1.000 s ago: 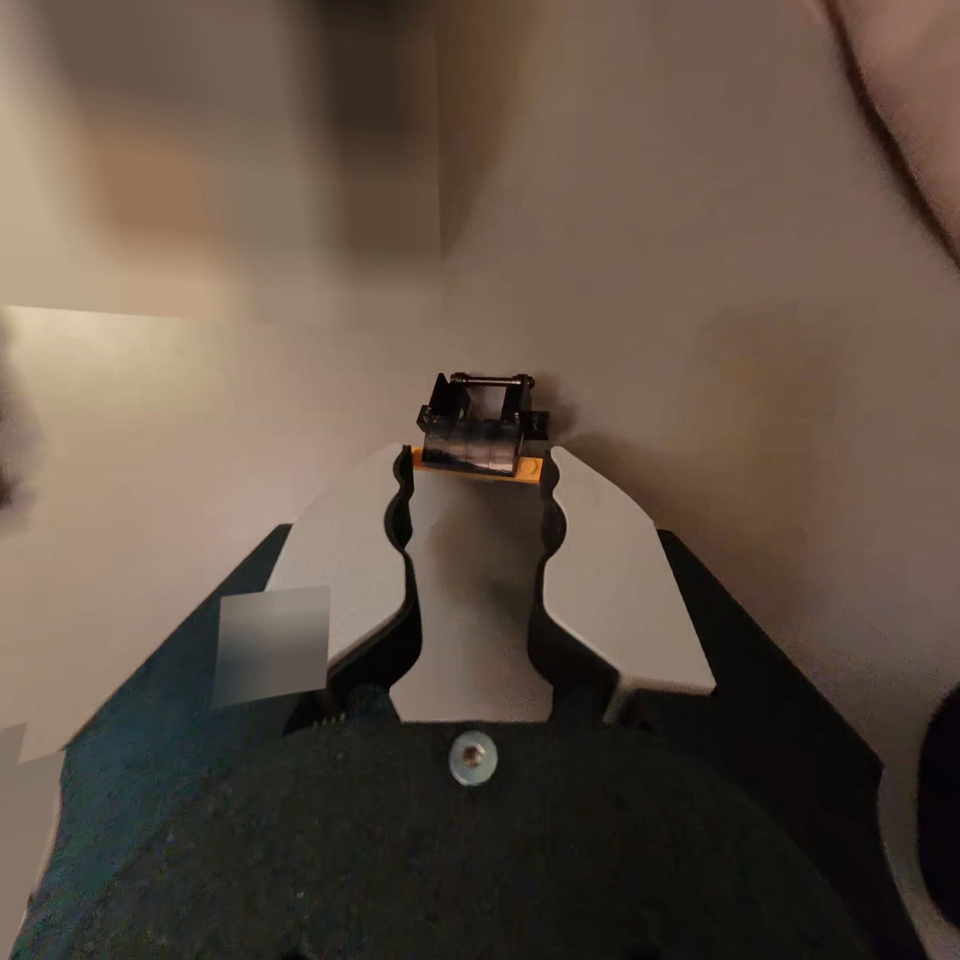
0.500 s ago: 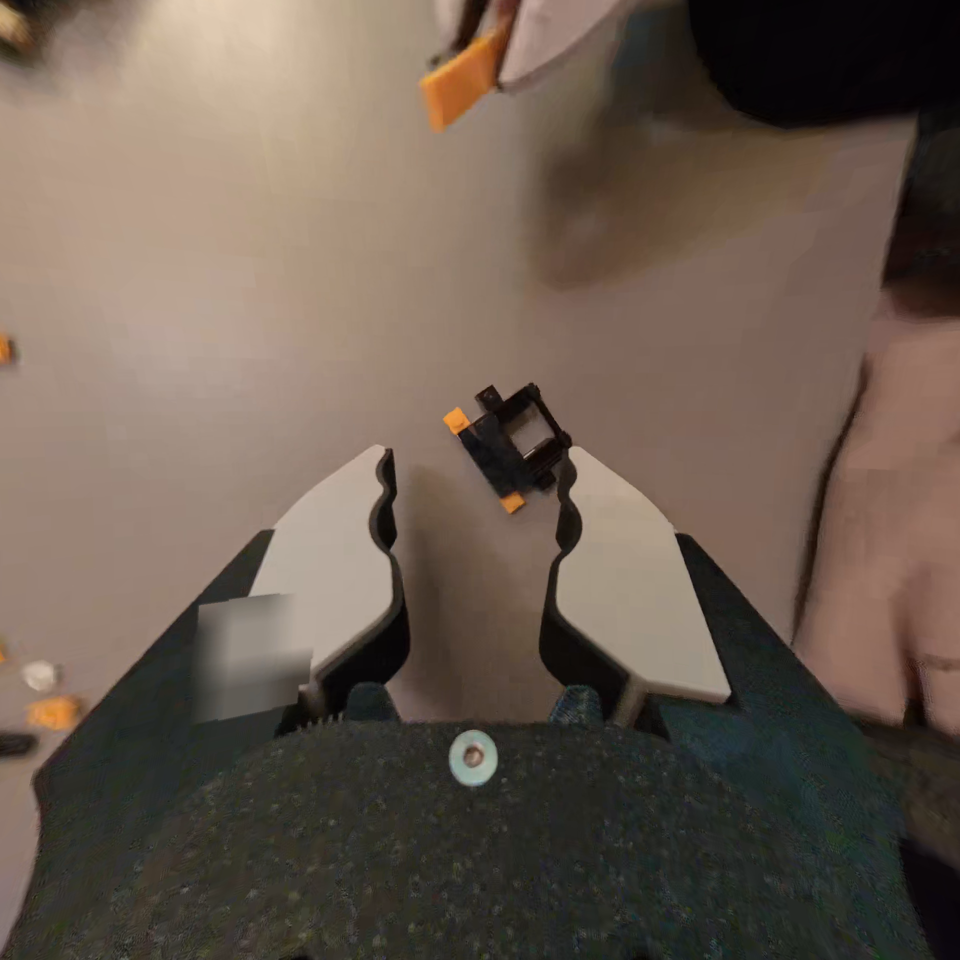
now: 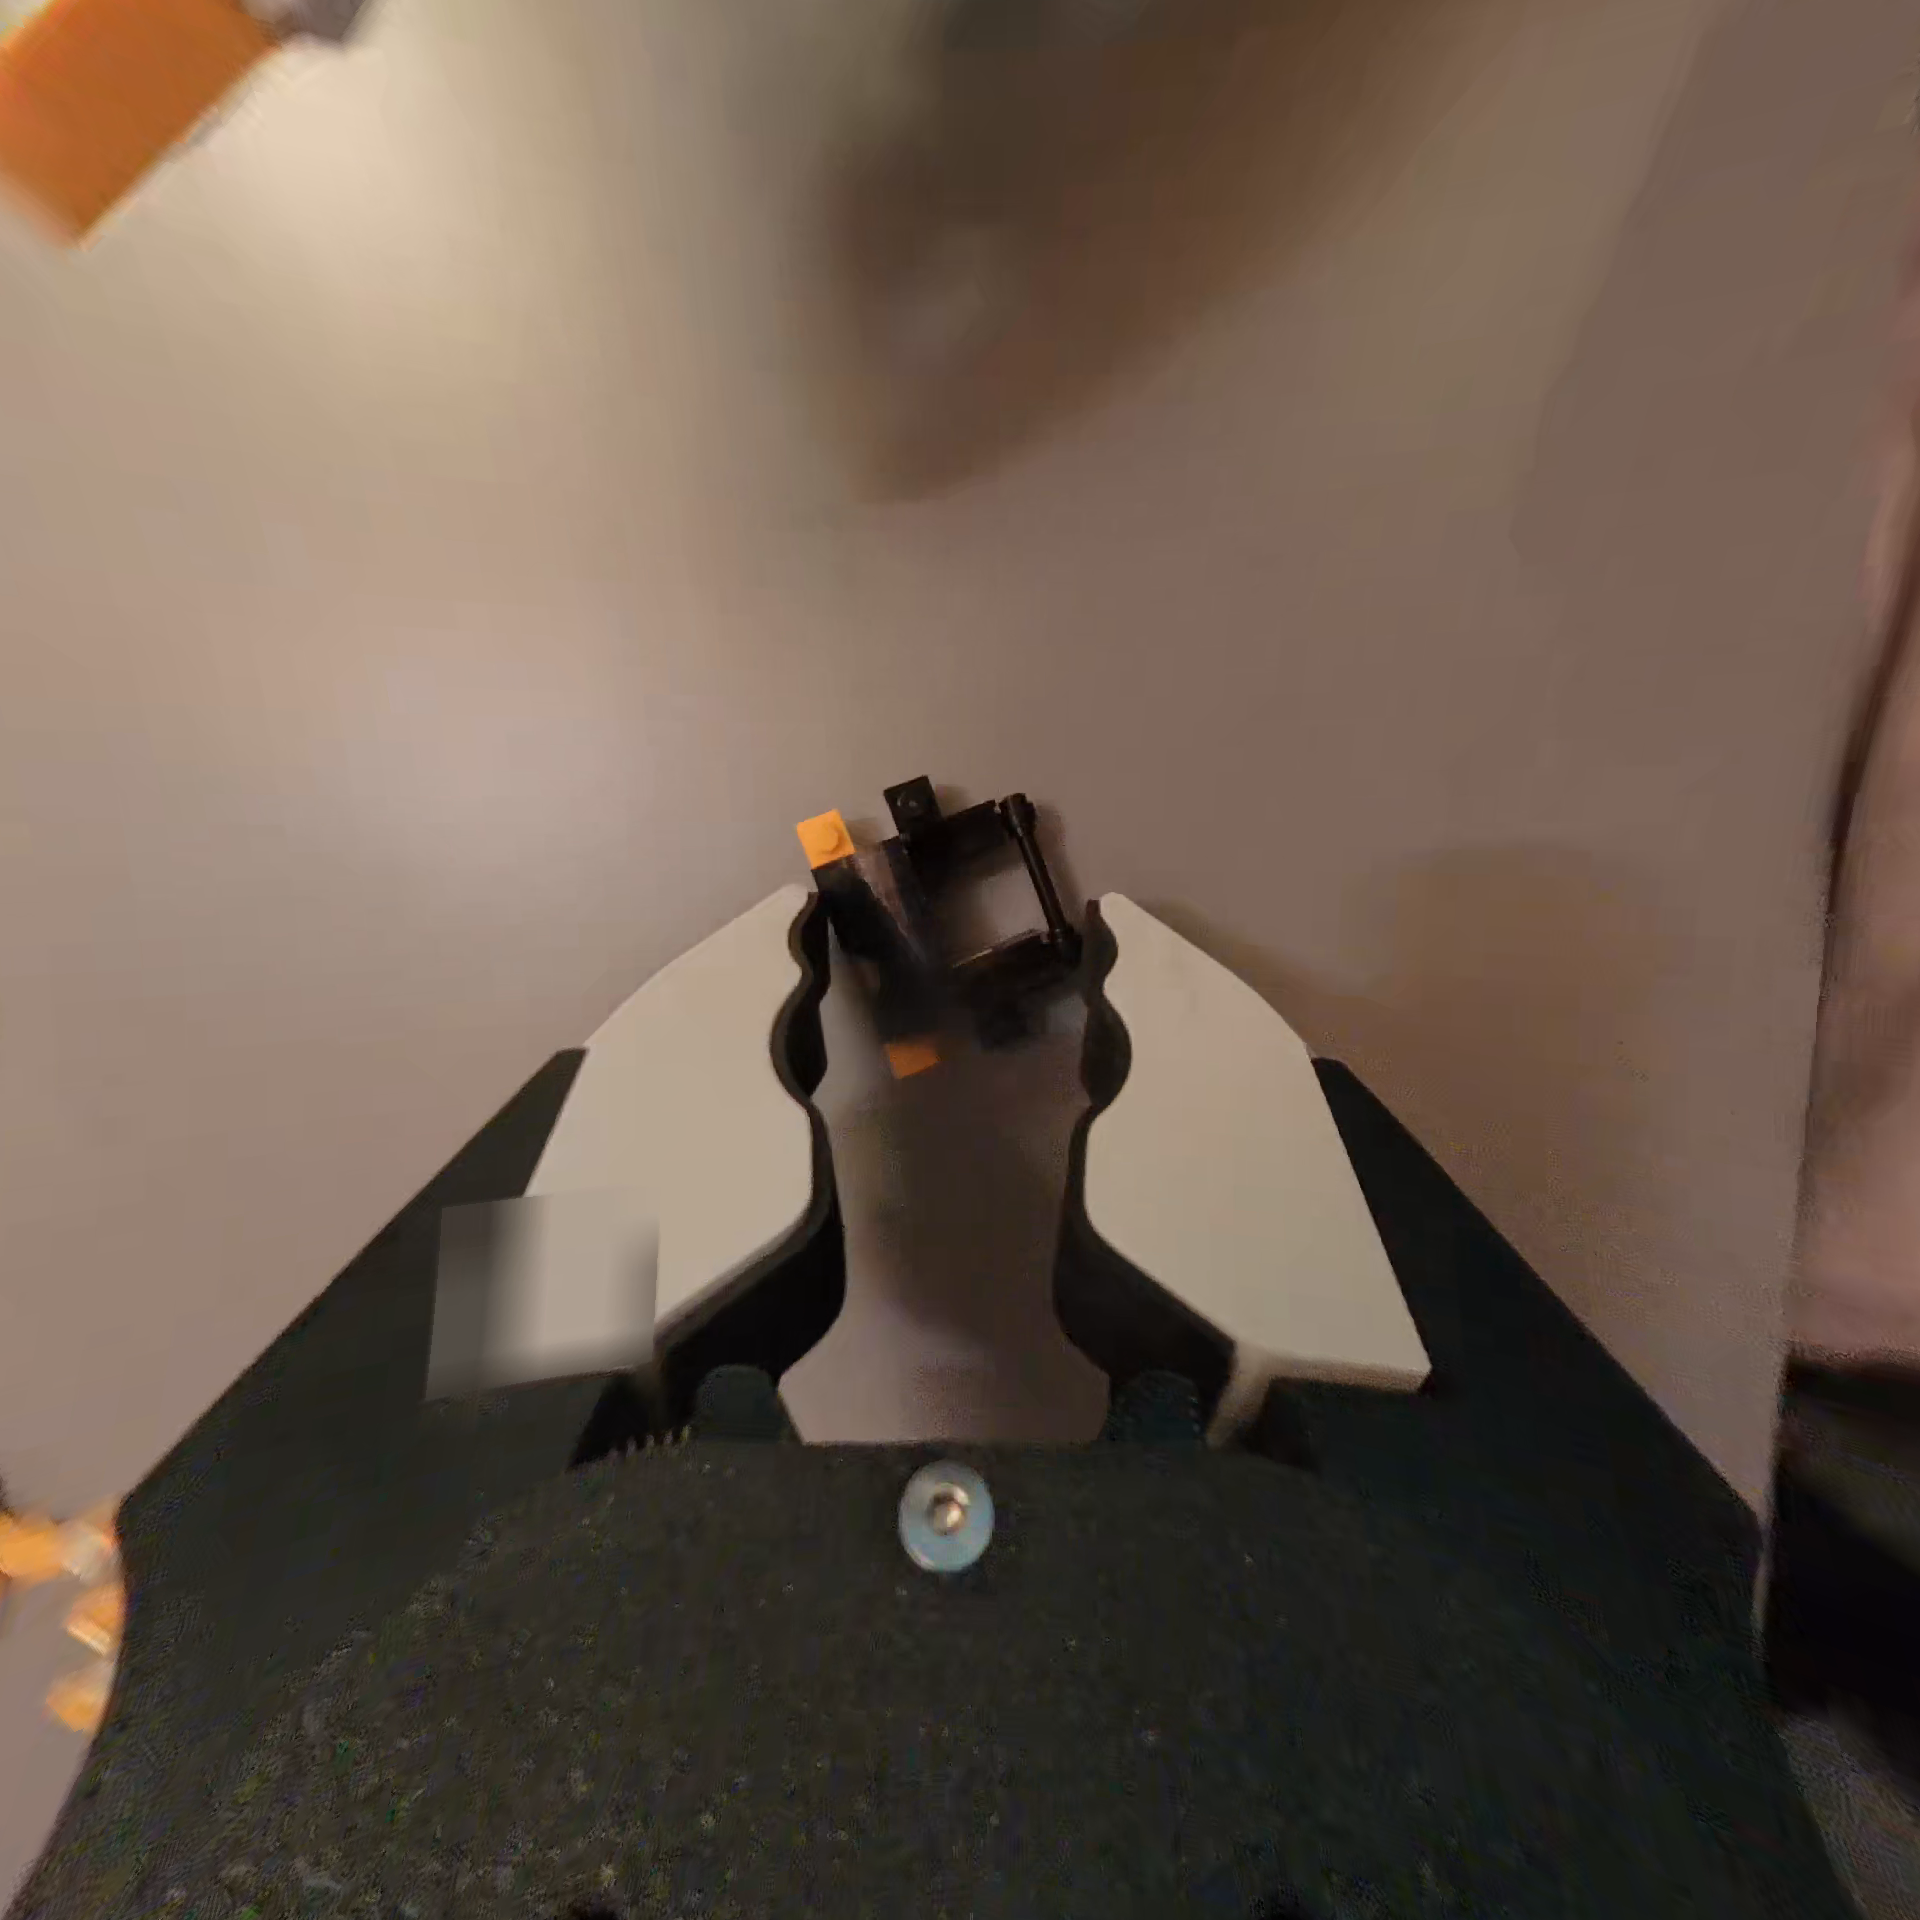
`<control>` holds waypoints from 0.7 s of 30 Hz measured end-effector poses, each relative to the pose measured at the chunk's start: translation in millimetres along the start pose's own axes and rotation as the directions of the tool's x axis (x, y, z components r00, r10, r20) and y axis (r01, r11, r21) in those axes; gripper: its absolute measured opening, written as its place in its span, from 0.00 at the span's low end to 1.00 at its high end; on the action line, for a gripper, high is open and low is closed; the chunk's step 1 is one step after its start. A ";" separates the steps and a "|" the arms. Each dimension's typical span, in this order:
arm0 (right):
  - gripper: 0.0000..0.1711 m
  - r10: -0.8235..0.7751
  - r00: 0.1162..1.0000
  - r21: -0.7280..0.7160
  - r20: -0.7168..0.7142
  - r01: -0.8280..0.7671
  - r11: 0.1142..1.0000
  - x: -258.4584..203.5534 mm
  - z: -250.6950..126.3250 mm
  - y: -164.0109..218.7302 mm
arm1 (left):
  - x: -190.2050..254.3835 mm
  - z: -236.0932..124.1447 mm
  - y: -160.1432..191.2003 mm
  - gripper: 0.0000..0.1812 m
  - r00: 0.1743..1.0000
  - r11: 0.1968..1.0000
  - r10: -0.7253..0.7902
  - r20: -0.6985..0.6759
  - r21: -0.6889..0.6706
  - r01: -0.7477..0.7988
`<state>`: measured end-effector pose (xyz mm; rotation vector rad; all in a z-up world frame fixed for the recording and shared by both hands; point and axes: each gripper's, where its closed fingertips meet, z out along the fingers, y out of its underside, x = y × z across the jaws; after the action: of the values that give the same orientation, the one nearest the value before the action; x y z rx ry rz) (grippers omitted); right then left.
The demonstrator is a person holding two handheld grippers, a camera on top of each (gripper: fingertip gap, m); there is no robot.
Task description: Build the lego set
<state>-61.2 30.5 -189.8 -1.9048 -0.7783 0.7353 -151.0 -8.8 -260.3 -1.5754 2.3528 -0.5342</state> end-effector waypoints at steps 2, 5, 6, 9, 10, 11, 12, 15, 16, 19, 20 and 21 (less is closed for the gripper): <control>0.05 -0.002 1.000 -0.002 0.000 0.002 1.000 0.2 0.5 0.6 | 8.1 -3.3 0.0 0.25 0.964 0.969 0.246 -0.100 0.013 -0.245; 0.05 -0.009 1.000 -0.010 0.003 0.009 1.000 0.3 1.9 2.6 | 22.6 -9.3 1.1 0.25 0.840 0.878 0.471 -0.268 0.054 -0.475; 0.05 -0.012 1.000 -0.012 0.004 0.012 1.000 0.3 2.1 2.9 | 23.3 -9.4 1.9 0.25 0.804 0.851 0.511 -0.305 0.049 -0.522; 0.05 -0.017 1.000 -0.009 0.010 0.017 1.000 0.1 2.4 3.0 | 18.1 -4.9 5.3 0.25 0.719 0.774 0.591 -0.365 0.005 -0.633; 0.05 -0.014 1.000 -0.012 0.011 0.015 1.000 0.5 2.7 3.8 | 17.0 -2.8 5.3 0.25 0.703 0.759 0.604 -0.376 0.001 -0.651; 0.05 -0.013 1.000 -0.015 0.012 0.013 1.000 0.7 2.9 4.5 | 15.5 -0.8 5.3 0.25 0.693 0.748 0.615 -0.377 0.000 -0.664; 0.05 -0.013 1.000 -0.015 0.013 0.013 1.000 0.4 2.8 4.6 | 13.8 0.5 4.2 0.25 0.693 0.745 0.621 -0.368 0.002 -0.667; 0.05 -0.019 1.000 -0.009 0.013 0.019 1.000 -0.6 1.5 2.9 | 5.0 -2.8 -0.8 0.32 0.760 0.796 0.575 -0.303 -0.009 -0.606; 0.05 -0.019 1.000 -0.006 0.012 0.019 1.000 -0.6 1.0 2.5 | 2.5 -6.8 -3.7 0.33 0.800 0.832 0.533 -0.276 0.001 -0.555; 0.05 -0.019 1.000 0.001 0.008 0.019 1.000 -0.6 -0.8 0.4 | -5.6 -21.0 -9.6 0.37 0.928 0.944 0.329 -0.177 0.026 -0.330; 0.05 -0.021 1.000 0.004 0.004 0.021 1.000 -0.6 -1.5 -0.5 | -7.0 -25.5 -10.2 0.37 0.957 0.967 0.253 -0.140 0.042 -0.250; 0.05 -0.023 1.000 0.006 0.002 0.023 1.000 -0.8 -2.0 -1.2 | -7.4 -29.2 -9.9 0.36 0.979 0.984 0.175 -0.107 0.063 -0.169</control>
<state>-60.4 29.3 -187.7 -1.8868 -0.7969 0.7255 -152.0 -0.8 -229.7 -1.3347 2.5050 -0.6561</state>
